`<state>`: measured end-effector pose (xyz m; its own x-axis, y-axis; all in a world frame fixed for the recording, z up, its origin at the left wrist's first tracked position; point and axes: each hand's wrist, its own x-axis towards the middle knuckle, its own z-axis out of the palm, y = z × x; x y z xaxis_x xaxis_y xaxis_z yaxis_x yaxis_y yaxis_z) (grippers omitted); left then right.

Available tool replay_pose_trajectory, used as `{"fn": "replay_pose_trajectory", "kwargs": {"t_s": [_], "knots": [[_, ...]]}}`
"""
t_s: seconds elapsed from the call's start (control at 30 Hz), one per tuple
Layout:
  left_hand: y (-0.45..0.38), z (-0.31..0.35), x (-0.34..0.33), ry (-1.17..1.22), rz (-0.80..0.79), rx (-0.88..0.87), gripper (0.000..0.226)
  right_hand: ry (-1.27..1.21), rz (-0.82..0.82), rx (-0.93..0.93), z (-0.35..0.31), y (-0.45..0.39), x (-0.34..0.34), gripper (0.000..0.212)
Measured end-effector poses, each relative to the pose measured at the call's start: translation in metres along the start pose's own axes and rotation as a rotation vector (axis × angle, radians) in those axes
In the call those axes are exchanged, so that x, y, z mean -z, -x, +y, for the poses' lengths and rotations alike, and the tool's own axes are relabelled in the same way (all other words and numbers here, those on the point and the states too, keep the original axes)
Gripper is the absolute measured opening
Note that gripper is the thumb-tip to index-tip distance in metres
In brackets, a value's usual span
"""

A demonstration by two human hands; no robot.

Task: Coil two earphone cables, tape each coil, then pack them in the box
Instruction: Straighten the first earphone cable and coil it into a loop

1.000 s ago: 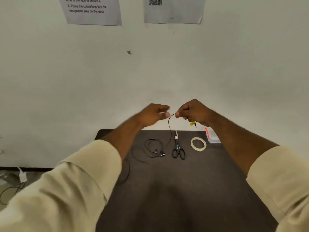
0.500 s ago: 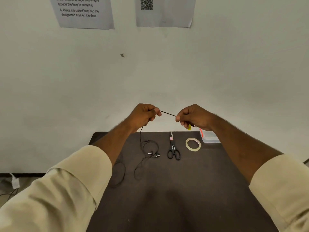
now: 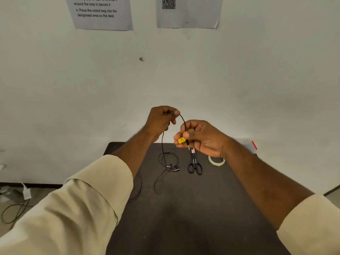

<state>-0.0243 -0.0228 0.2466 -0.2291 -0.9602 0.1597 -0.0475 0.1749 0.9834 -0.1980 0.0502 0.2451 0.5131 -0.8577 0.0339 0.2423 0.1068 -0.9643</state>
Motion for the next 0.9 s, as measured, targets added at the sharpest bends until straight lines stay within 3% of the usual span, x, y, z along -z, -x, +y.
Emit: {"fn": "replay_pose_trajectory", "kwargs": {"t_s": [0.2, 0.3, 0.47, 0.7, 0.9], "knots": [[0.022, -0.016, -0.010, -0.071, -0.099, 0.082, 0.041, -0.125, 0.194, 0.259, 0.000, -0.010, -0.017, 0.020], [0.042, -0.026, -0.019, -0.132, -0.231, 0.098, 0.023, -0.161, 0.343, 0.337, 0.003, -0.016, -0.009, 0.026], [0.054, -0.038, -0.009, -0.358, -0.327, 0.086, 0.025, 0.293, 0.501, 0.311, 0.008, -0.014, 0.017, 0.030], [0.041, -0.011, 0.033, -0.686, -0.447, 0.000, 0.006, 0.605, 0.404, 0.083, 0.020, 0.000, 0.044, 0.024], [0.023, 0.030, 0.032, -0.744, -0.431, -0.170, 0.007, 0.580, 0.292, -0.023, 0.028, 0.006, 0.039, 0.025]]}}
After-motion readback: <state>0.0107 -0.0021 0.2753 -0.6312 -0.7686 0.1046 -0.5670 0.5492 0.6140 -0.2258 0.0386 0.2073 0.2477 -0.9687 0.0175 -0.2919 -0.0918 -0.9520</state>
